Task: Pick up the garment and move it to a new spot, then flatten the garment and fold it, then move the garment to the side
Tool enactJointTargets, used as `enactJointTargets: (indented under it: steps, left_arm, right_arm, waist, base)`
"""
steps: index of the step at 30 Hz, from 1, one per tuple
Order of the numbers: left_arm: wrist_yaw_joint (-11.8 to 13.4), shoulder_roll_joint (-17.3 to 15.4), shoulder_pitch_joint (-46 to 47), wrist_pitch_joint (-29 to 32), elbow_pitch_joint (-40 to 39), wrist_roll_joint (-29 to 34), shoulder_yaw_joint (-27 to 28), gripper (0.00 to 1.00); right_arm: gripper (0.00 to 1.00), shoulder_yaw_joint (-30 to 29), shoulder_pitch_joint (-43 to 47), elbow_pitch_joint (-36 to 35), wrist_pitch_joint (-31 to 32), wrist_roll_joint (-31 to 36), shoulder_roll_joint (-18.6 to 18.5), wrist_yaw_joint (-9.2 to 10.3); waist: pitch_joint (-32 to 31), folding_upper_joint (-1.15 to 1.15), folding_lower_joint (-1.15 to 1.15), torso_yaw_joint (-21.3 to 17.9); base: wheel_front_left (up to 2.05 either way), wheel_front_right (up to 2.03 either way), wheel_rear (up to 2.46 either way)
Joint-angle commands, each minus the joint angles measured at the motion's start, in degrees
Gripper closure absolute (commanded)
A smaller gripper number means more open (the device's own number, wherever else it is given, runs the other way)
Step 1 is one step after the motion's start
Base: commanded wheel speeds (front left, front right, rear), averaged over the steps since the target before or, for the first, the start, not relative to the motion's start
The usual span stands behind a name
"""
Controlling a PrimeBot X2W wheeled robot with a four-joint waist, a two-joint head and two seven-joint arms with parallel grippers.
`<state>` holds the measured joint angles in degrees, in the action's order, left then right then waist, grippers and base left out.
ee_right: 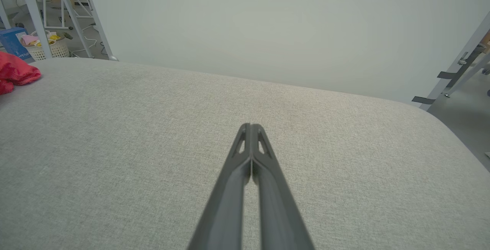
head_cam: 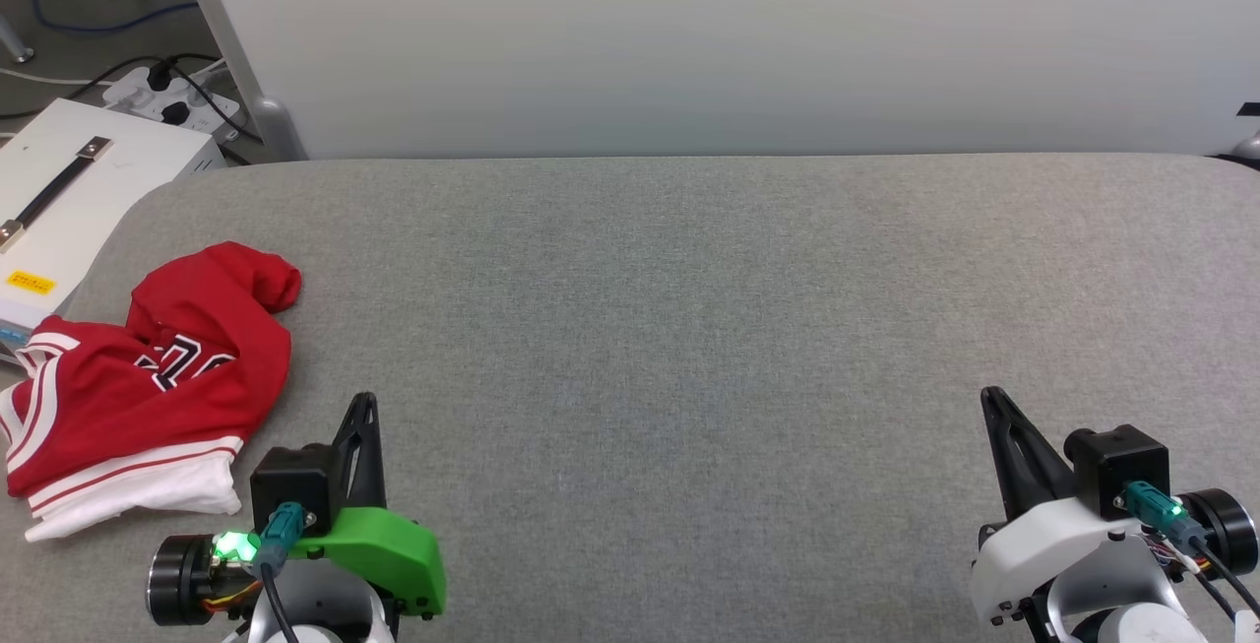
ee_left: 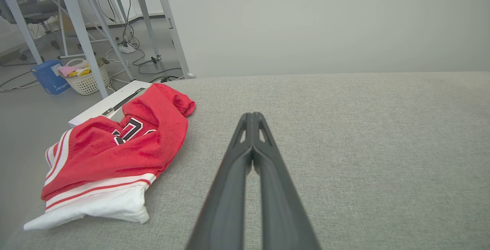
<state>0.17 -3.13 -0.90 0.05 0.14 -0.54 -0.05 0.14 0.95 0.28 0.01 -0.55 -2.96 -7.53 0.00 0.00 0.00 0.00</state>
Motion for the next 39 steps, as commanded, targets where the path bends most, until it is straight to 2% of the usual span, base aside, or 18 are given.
enactJointTargets:
  steps: [1,15,16,39]
  left_arm:
    - [-0.2,0.2,0.9,0.0,-0.1,0.5,0.0,1.0]
    - [-0.2,0.2,0.9,0.0,-0.1,0.5,0.0,1.0]
    - [0.0,0.0,0.0,0.0,0.0,0.0,0.0,0.0]
    - [0.8,0.0,0.2,-2.4,-0.2,-1.9,-0.2,0.0]
  right_arm:
    - [1.0,-0.1,-0.9,-0.3,0.0,0.6,0.1,0.04]
    - [1.0,-0.1,-0.9,-0.3,0.0,0.6,0.1,0.04]
    - [0.0,0.0,0.0,0.0,0.0,0.0,0.0,0.0]
    - [0.0,-1.1,-0.1,-1.4,-2.3,-3.7,0.0,0.01]
  waist:
    - [0.0,0.0,0.0,0.0]
    - [0.0,0.0,0.0,0.0]
    - [0.0,0.0,0.0,0.0]
    - [0.0,0.0,0.0,0.0]
  base:
    - [0.0,0.0,0.0]
    - [0.0,0.0,0.0]
    - [0.0,0.0,0.0]
    - [0.0,0.0,0.0]
